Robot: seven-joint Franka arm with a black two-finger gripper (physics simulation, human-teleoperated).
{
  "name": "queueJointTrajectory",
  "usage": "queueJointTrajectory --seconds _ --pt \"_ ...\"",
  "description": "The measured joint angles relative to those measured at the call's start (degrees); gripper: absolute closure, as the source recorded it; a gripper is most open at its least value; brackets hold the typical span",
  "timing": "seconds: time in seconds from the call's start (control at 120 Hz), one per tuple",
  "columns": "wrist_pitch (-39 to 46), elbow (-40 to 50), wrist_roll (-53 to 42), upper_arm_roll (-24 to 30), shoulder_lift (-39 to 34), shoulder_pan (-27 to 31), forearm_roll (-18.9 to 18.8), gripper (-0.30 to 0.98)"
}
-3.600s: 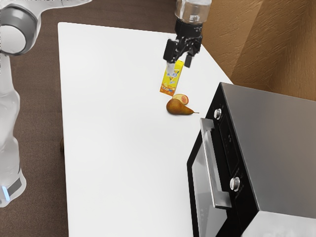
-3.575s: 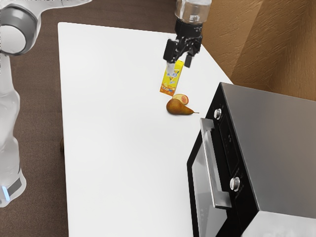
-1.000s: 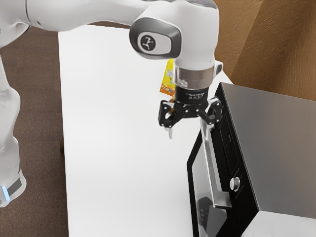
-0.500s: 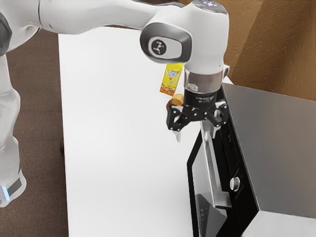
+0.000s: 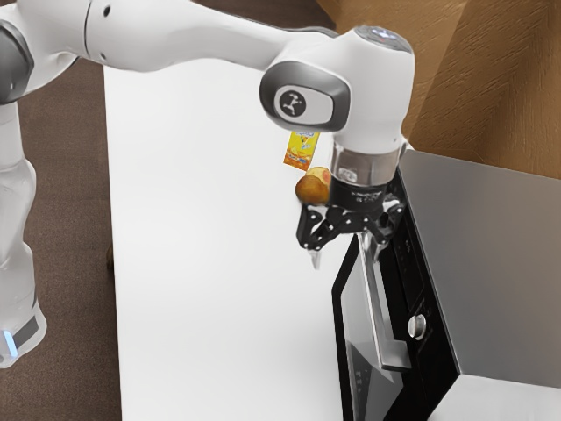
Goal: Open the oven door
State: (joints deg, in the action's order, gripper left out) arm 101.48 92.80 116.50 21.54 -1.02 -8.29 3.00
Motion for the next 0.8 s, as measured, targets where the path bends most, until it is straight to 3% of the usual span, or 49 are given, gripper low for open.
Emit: queueJointTrajectory --seconds 0.142,0.467,0.55,0.675,0.8 --pt "1.5 3.8 0.2 -0.7 -1.7 -0.8 2.0 0.0" --pt "6.5 17.5 0.6 -0.9 -12.9 0.6 7.0 0.01" --pt "7.7 21.7 0.7 0.9 -17.8 2.8 8.5 0.01" --pt "8.5 24.4 1.2 8.6 -27.0 7.9 10.1 0.0" --pt "5.4 16.0 2.3 13.9 -31.3 10.1 7.3 0.0"
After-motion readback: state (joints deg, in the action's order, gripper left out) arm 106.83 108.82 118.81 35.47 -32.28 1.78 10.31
